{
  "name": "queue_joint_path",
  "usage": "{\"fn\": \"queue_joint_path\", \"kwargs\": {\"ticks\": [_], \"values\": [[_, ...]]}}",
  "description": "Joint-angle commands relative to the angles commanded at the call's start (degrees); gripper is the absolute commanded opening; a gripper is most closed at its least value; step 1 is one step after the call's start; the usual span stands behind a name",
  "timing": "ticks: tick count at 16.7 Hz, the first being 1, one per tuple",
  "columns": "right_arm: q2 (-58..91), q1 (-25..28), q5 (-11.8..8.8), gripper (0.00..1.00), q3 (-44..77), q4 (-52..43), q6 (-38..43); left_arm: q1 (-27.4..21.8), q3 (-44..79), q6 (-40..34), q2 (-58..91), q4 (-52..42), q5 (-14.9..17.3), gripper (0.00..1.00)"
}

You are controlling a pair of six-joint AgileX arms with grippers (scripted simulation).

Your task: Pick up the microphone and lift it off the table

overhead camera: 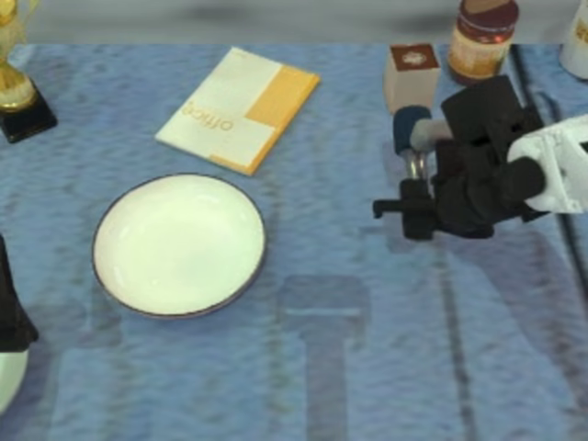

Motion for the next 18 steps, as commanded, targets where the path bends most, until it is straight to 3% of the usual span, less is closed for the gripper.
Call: {"fn": "queue_joint_path", "kwargs": {"ticks": [8,11,14,18], "values": [[-8.98,-0.19,-11.11,0.0,-12.02,41.7,-11.55,0.0,0.0,0.0,0.0,0.0,0.0,1.0],[-12.97,-0.29,-14.5,0.0,-15.26,53.43,-15.33,0.0,0.0,0.0,0.0,0.0,0.0,1.0],[-16.02,-0.39,-16.65,0.0,-17.02,59.78,-17.84,0.0,0.0,0.0,0.0,0.0,0.0,1.0],[-16.71,-0.42,-17.06,0.0,-17.34,60.95,-18.34,0.0,0.0,0.0,0.0,0.0,0.0,1.0]]}}
